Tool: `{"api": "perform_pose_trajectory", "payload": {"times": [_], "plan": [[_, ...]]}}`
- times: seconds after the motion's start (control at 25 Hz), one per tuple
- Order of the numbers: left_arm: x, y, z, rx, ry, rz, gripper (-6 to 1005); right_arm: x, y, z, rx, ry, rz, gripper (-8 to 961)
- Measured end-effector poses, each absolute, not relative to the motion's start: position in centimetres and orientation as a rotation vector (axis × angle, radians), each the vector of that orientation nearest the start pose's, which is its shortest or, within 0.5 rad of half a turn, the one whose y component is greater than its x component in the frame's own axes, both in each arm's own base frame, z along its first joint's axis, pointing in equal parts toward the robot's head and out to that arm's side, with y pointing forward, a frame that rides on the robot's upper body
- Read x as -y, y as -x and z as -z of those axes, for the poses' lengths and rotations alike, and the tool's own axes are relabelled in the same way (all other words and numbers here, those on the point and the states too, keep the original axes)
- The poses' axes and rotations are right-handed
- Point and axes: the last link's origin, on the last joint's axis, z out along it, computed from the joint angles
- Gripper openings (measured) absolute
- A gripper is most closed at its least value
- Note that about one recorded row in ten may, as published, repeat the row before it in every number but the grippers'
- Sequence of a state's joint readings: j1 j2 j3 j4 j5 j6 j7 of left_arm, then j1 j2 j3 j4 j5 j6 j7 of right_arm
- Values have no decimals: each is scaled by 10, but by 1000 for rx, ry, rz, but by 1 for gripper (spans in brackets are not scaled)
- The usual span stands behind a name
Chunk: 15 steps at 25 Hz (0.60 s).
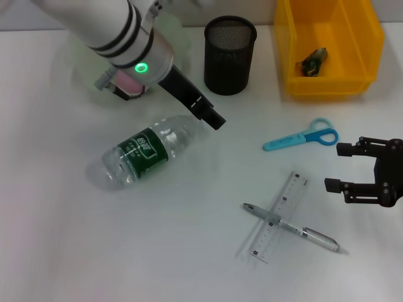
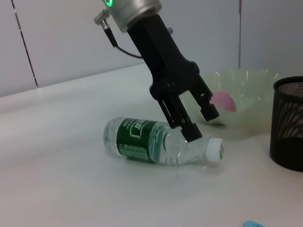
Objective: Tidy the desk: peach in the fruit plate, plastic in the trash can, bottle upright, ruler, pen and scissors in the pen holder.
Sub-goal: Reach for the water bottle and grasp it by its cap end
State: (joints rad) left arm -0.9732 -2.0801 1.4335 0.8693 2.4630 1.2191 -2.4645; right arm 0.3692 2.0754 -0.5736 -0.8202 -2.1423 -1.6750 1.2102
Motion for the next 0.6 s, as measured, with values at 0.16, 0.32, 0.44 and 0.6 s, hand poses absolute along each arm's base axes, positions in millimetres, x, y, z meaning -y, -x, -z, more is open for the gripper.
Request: {"api": "perform_pose_trajectory", "payload": {"times": [0.16,0.32,0.44,0.6], "plan": [[-419,118,70,645,2691,-377,797,-282,-315,-34,-474,2709,-495,777],[-420,123,76,625,2676,-390,797,-281,-315,-33,-478,2709,-497,777],[-421,127,78,626,2665,-393,797,-281,-315,-32,-480,2710,-499,776],[-422,131,83,604,2655,-402,797,-281,-315,-32,-481,2711,-500,777]]}}
